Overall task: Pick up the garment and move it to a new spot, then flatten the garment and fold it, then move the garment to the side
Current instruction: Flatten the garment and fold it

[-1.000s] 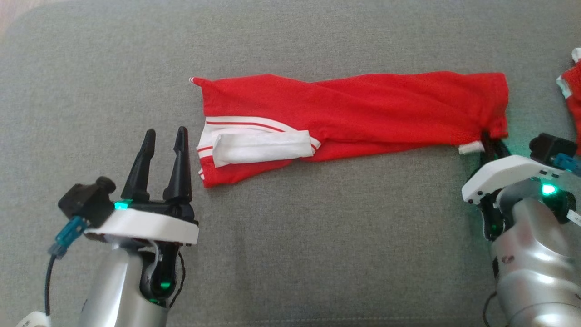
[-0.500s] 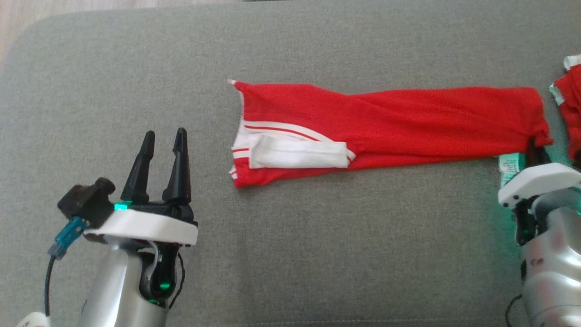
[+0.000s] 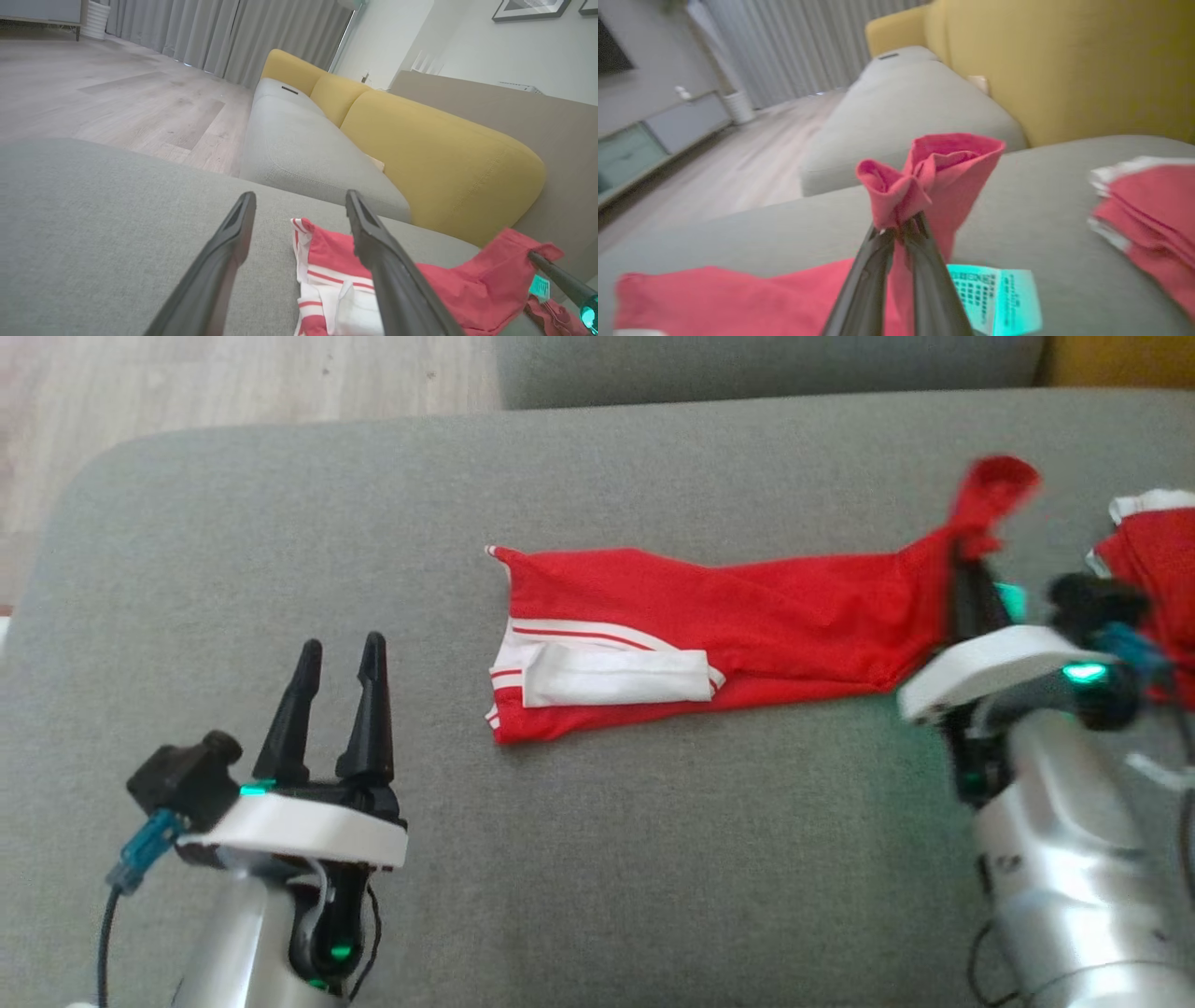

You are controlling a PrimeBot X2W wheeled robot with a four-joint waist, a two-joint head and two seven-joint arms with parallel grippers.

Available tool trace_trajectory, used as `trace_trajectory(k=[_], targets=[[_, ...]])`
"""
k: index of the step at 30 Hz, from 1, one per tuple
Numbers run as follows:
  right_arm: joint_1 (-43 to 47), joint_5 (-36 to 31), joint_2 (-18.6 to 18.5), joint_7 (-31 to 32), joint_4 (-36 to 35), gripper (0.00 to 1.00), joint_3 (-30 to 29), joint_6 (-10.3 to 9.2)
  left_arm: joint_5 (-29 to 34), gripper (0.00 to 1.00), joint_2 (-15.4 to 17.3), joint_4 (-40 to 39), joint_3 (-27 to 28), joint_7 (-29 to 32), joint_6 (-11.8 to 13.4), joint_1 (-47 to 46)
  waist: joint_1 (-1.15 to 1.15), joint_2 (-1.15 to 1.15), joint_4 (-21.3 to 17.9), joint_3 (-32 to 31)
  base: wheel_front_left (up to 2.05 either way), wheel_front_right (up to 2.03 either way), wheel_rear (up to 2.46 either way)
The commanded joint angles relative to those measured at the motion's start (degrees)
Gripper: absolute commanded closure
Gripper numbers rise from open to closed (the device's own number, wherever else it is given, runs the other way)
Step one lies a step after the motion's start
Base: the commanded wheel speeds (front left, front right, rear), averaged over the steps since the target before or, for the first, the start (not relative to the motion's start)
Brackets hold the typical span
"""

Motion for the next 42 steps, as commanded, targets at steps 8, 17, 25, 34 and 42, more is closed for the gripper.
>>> trace_trajectory(k=[8, 17, 25, 34, 42], targets=[[3.58, 10.47, 0.85, 1.37, -10.56, 1.0, 17.06, -0.05, -0.89, 0.0, 0.45, -1.63, 0.96, -0.3, 0.4, -0.11, 0.0, 0.0, 3.83, -2.15, 0.0, 0.0, 0.0], [5.97, 14.48, 0.86, 3.34, -13.21, 1.0, 24.97, -0.05, -1.41, 0.0, 0.45, -1.5, 0.32, -0.3, 0.78, 1.14, 0.0, 0.0, 10.07, -2.83, 0.0, 0.0, 0.0], [5.5, 17.01, 0.86, 3.2, -10.04, 1.0, 28.8, -0.05, -1.56, 0.0, 0.44, -1.39, 0.16, -0.3, 0.7, 1.59, 0.0, 0.0, 13.42, -1.78, 0.0, 0.0, 0.0], [1.56, 20.8, 0.86, 3.64, -4.41, 0.45, 35.91, -0.05, -2.51, 0.0, 0.44, -1.57, -0.65, -0.3, 0.88, 0.29, 0.0, 0.0, 14.8, 0.68, 0.0, 0.0, 0.0], [0.07, 28.36, 0.86, 1.49, -6.77, 0.0, 45.88, -0.05, -2.78, 0.0, 0.44, -1.3, -0.26, -0.3, 1.09, -0.12, 0.0, 0.0, 13.26, 1.03, 0.0, 0.0, 0.0]])
